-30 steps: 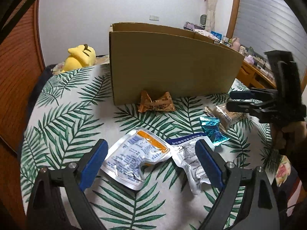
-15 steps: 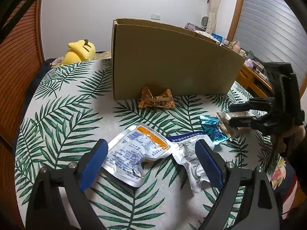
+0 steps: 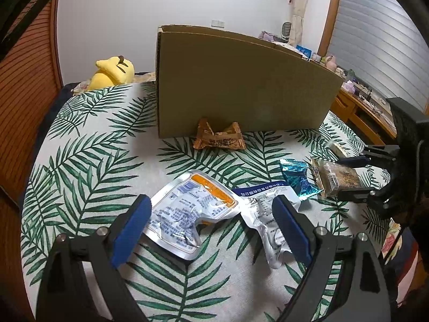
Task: Organize snacks
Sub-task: 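Grasp the white sachet with the left tool while the right tool grasps the grain bar, then carry the sachet and grain bar over the box and open both tools, then move both tools back toward the remaining packets on the bed, then grasp the white printed sachet with the left tool while the right tool grasps the small white packet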
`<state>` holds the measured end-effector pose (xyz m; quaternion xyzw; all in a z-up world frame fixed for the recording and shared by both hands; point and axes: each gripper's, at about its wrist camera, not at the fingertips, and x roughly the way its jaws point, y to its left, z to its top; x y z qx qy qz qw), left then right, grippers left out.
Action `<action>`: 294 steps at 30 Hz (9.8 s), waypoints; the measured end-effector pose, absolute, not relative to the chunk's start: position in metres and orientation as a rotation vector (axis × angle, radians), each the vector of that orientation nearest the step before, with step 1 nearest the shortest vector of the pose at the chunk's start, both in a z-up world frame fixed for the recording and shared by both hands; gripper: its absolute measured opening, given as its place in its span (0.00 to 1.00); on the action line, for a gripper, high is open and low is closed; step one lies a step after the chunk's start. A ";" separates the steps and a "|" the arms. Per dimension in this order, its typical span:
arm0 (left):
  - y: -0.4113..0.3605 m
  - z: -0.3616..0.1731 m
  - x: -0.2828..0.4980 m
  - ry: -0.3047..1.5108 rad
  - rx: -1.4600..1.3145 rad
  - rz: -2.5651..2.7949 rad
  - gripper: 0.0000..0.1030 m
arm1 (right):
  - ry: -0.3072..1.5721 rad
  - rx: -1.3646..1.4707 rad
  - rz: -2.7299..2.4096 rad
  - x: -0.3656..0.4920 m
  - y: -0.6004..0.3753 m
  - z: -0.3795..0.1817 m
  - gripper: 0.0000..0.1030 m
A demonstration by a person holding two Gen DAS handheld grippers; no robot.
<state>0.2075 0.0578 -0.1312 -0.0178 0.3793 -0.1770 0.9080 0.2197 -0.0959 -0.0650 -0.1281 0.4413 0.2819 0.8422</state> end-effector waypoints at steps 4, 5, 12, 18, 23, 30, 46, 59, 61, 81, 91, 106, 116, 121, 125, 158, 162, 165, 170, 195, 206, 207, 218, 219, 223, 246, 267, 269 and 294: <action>0.057 -0.132 0.209 0.791 -0.030 -0.363 0.88 | 0.903 -0.281 0.545 0.220 -0.094 -0.070 0.64; 0.056 -0.132 0.208 0.792 -0.025 -0.362 0.88 | 0.896 -0.276 0.539 0.219 -0.095 -0.070 0.63; 0.054 -0.133 0.210 0.820 0.011 -0.360 0.88 | 0.854 -0.255 0.517 0.221 -0.096 -0.070 0.53; 0.061 -0.124 0.207 0.837 0.081 -0.356 0.88 | 0.869 -0.213 0.510 0.224 -0.104 -0.069 0.53; 0.063 -0.121 0.212 0.883 0.141 -0.352 0.84 | 0.871 -0.210 0.511 0.224 -0.105 -0.068 0.53; 0.061 -0.134 0.228 0.981 0.181 -0.363 0.70 | 0.871 -0.210 0.511 0.223 -0.105 -0.067 0.53; 0.055 -0.138 0.245 0.987 0.143 -0.342 0.69 | 0.873 -0.210 0.511 0.223 -0.105 -0.068 0.53; 0.054 -0.137 0.237 0.989 0.115 -0.300 0.55 | 0.874 -0.217 0.500 0.224 -0.102 -0.068 0.54; 0.054 -0.136 0.234 0.993 0.090 -0.302 0.55 | 0.874 -0.219 0.499 0.224 -0.101 -0.068 0.54; 0.049 -0.081 0.185 0.833 -0.061 -0.295 0.55 | 0.868 -0.222 0.501 0.225 -0.100 -0.071 0.53; 0.029 -0.046 0.176 0.750 -0.057 -0.332 0.55 | 0.827 -0.216 0.438 0.222 -0.105 -0.064 0.42; 0.011 -0.018 0.195 0.687 -0.047 -0.365 0.55 | 0.683 -0.187 0.418 0.206 -0.122 0.022 0.42; -0.003 0.008 0.227 0.640 -0.024 -0.399 0.55 | 0.594 -0.143 0.419 0.204 -0.131 0.089 0.42; -0.008 0.020 0.247 0.618 -0.036 -0.414 0.55 | 0.556 -0.133 0.431 0.208 -0.135 0.114 0.42; -0.012 0.024 0.266 0.612 -0.029 -0.416 0.55 | 0.526 -0.146 0.427 0.213 -0.134 0.127 0.42; -0.017 -0.039 0.374 0.733 -0.058 -0.391 0.57 | 0.654 -0.141 0.356 0.339 -0.112 0.076 0.42; -0.009 -0.044 0.373 0.737 -0.070 -0.386 0.65 | 0.680 -0.122 0.342 0.357 -0.110 0.063 0.42; -0.005 -0.043 0.372 0.721 -0.084 -0.389 0.70 | 0.716 -0.079 0.355 0.367 -0.110 0.053 0.42; -0.006 -0.044 0.372 0.715 -0.076 -0.389 0.72 | 0.759 -0.079 0.356 0.380 -0.103 0.037 0.42; -0.004 -0.026 0.352 0.679 -0.041 -0.364 0.74 | 0.767 -0.069 0.381 0.370 -0.101 0.036 0.48; 0.004 -0.004 0.294 0.629 -0.009 -0.371 0.76 | 0.712 -0.027 0.398 0.303 -0.109 0.064 0.48; 0.005 -0.004 0.288 0.628 -0.007 -0.371 0.76 | 0.709 -0.027 0.398 0.298 -0.109 0.065 0.48; 0.010 -0.039 0.228 0.675 -0.001 -0.389 0.78 | 0.726 -0.028 0.350 0.241 -0.134 0.050 0.55; 0.010 -0.042 0.225 0.680 0.001 -0.388 0.78 | 0.735 -0.027 0.340 0.239 -0.138 0.046 0.59; 0.008 -0.063 0.215 0.723 -0.015 -0.389 0.78 | 0.774 -0.033 0.315 0.235 -0.149 0.026 0.60; -0.005 -0.133 0.202 0.893 0.020 -0.339 0.78 | 0.908 -0.101 0.220 0.247 -0.171 -0.071 0.45; -0.022 -0.138 0.211 0.999 0.123 -0.233 0.78 | 0.886 -0.107 0.220 0.246 -0.172 -0.071 0.46; -0.023 -0.138 0.213 1.017 0.121 -0.226 0.76 | 0.885 -0.109 0.218 0.247 -0.172 -0.071 0.45; -0.008 -0.132 0.185 0.986 0.038 -0.231 0.56 | 0.879 -0.110 0.222 0.247 -0.164 -0.073 0.46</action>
